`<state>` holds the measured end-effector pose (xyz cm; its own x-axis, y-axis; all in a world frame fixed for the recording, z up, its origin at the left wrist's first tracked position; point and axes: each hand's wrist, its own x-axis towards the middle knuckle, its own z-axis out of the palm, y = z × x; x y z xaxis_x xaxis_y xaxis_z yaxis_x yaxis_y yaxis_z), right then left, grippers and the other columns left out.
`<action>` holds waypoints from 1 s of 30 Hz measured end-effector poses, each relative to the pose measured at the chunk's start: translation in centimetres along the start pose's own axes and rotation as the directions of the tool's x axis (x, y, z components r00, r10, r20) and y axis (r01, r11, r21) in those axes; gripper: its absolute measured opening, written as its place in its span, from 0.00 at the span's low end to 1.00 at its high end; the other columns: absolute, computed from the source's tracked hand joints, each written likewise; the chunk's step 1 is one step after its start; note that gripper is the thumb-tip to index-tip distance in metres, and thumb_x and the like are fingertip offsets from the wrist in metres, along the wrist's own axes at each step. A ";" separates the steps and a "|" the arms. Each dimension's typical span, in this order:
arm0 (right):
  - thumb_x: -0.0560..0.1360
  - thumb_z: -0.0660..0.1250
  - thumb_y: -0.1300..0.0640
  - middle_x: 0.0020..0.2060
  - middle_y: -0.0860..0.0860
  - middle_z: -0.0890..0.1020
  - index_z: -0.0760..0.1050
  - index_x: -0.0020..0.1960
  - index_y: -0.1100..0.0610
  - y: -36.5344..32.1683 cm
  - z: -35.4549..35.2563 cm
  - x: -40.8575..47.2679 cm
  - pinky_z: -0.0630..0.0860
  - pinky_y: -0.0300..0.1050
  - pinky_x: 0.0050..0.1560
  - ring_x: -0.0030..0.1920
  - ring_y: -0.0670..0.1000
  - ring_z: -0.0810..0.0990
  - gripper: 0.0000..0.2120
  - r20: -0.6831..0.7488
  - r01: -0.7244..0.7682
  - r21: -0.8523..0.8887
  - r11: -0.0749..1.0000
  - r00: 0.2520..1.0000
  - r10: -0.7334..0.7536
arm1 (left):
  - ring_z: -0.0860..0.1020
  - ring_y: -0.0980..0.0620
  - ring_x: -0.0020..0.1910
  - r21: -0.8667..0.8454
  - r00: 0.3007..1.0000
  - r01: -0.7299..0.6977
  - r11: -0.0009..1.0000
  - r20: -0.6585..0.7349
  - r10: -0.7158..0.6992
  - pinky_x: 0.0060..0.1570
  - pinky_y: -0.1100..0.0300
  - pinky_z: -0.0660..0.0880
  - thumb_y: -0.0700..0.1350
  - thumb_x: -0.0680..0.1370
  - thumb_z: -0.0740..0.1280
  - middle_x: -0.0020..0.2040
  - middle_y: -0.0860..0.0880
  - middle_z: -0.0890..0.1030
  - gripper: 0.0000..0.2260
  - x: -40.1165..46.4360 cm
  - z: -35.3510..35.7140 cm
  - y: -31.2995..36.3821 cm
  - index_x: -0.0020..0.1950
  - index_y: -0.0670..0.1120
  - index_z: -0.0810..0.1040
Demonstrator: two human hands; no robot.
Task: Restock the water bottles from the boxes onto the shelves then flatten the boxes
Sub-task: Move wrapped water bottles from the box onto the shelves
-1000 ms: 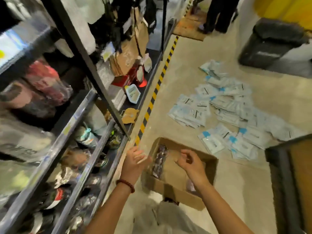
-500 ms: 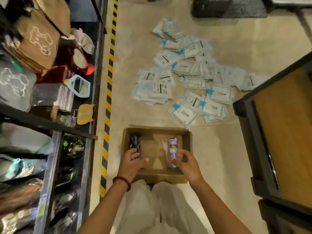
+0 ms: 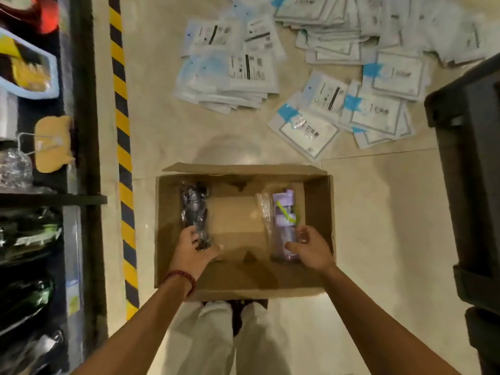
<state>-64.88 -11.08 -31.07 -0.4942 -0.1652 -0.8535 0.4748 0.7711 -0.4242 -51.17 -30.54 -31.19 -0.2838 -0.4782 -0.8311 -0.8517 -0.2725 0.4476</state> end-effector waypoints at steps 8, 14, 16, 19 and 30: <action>0.70 0.72 0.64 0.46 0.54 0.78 0.69 0.57 0.56 9.0 4.6 15.3 0.78 0.56 0.49 0.45 0.57 0.79 0.19 -0.106 -0.086 0.020 0.996 0.991 0.088 | 0.72 0.44 0.62 0.253 0.980 0.094 0.963 -0.194 -0.044 0.64 0.49 0.69 0.42 0.63 0.79 0.63 0.43 0.74 0.38 16.3 4.3 -9.0 0.69 0.42 0.66; 0.62 0.78 0.49 0.59 0.57 0.74 0.56 0.72 0.52 13.1 7.6 22.1 0.75 0.60 0.56 0.59 0.60 0.74 0.46 -0.266 -0.110 -0.167 0.980 0.962 0.063 | 0.61 0.39 0.70 0.299 0.935 0.130 0.945 -0.353 -0.017 0.69 0.49 0.60 0.43 0.65 0.78 0.72 0.39 0.60 0.46 22.3 5.4 -13.0 0.74 0.41 0.54; 0.63 0.78 0.52 0.57 0.57 0.75 0.56 0.71 0.52 13.4 8.2 23.3 0.76 0.56 0.55 0.57 0.60 0.76 0.45 -0.327 -0.087 -0.105 0.991 0.944 0.049 | 0.63 0.39 0.69 0.277 0.903 0.110 0.955 -0.430 0.021 0.69 0.47 0.61 0.44 0.64 0.79 0.71 0.39 0.62 0.45 23.1 5.8 -13.8 0.73 0.41 0.56; 0.64 0.78 0.56 0.53 0.50 0.75 0.55 0.72 0.50 14.0 9.0 23.8 0.76 0.50 0.50 0.51 0.53 0.76 0.45 -0.388 -0.015 -0.049 0.999 0.922 -0.005 | 0.66 0.40 0.69 0.213 0.892 0.128 0.969 -0.453 -0.018 0.68 0.44 0.64 0.48 0.62 0.80 0.70 0.41 0.66 0.47 24.0 5.9 -14.5 0.73 0.44 0.57; 0.62 0.79 0.62 0.43 0.44 0.75 0.60 0.67 0.54 11.0 9.0 19.7 0.75 0.47 0.49 0.46 0.52 0.77 0.41 -0.271 0.058 0.000 0.998 0.961 -0.056 | 0.76 0.44 0.55 0.014 0.947 0.256 0.967 -0.205 -0.248 0.58 0.47 0.72 0.49 0.54 0.82 0.57 0.46 0.78 0.44 21.7 4.6 -11.5 0.67 0.45 0.68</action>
<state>-62.78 -11.39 -55.26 -0.6993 -0.0352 -0.7140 0.4449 0.7603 -0.4733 -49.49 -33.94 -55.87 0.0330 -0.5566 -0.8301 -0.9020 -0.3743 0.2151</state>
